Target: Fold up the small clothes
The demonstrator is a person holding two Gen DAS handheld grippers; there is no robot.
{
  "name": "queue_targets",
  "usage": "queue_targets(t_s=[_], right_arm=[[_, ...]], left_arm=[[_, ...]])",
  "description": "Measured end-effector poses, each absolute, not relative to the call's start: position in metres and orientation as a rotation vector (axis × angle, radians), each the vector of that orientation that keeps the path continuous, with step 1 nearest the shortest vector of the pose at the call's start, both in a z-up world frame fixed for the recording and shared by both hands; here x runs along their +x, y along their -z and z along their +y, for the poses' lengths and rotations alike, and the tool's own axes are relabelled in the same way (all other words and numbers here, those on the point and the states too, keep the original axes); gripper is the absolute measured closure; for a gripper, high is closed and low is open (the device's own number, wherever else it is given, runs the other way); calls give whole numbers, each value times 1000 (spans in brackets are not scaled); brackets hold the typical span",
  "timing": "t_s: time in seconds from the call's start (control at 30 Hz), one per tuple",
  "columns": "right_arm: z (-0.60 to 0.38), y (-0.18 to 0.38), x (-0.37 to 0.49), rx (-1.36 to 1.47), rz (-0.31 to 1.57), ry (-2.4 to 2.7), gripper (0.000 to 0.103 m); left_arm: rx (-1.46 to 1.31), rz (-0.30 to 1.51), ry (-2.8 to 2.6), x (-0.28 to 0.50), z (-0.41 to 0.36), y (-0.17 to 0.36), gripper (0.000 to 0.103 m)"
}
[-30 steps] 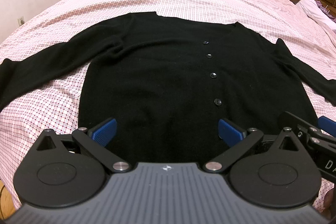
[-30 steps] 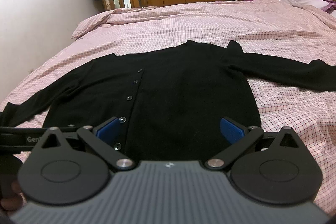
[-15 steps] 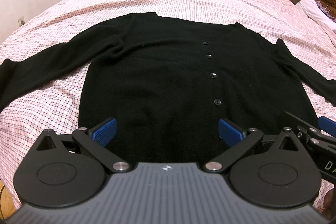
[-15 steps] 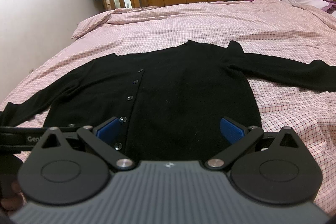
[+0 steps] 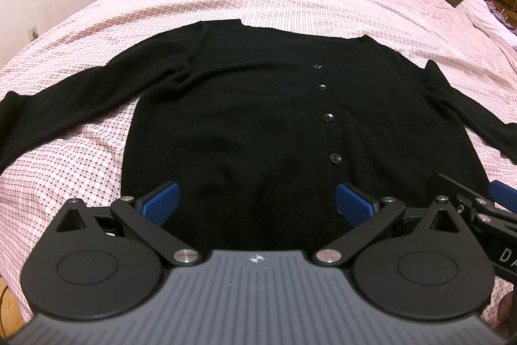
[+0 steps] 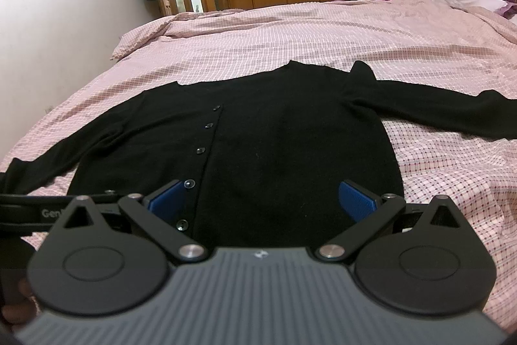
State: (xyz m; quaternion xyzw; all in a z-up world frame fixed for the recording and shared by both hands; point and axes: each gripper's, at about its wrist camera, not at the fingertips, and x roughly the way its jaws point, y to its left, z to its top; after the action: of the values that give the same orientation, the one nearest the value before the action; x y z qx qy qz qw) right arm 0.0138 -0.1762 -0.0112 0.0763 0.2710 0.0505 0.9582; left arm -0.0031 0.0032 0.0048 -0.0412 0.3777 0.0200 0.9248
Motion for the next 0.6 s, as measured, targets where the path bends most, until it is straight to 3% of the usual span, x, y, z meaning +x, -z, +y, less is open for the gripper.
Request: queue_targets(t_s=[0.6], right_arm=[[-215, 8, 29, 268, 546, -106, 0]], left_arm=[[-59, 766, -19, 25, 5, -7, 0]])
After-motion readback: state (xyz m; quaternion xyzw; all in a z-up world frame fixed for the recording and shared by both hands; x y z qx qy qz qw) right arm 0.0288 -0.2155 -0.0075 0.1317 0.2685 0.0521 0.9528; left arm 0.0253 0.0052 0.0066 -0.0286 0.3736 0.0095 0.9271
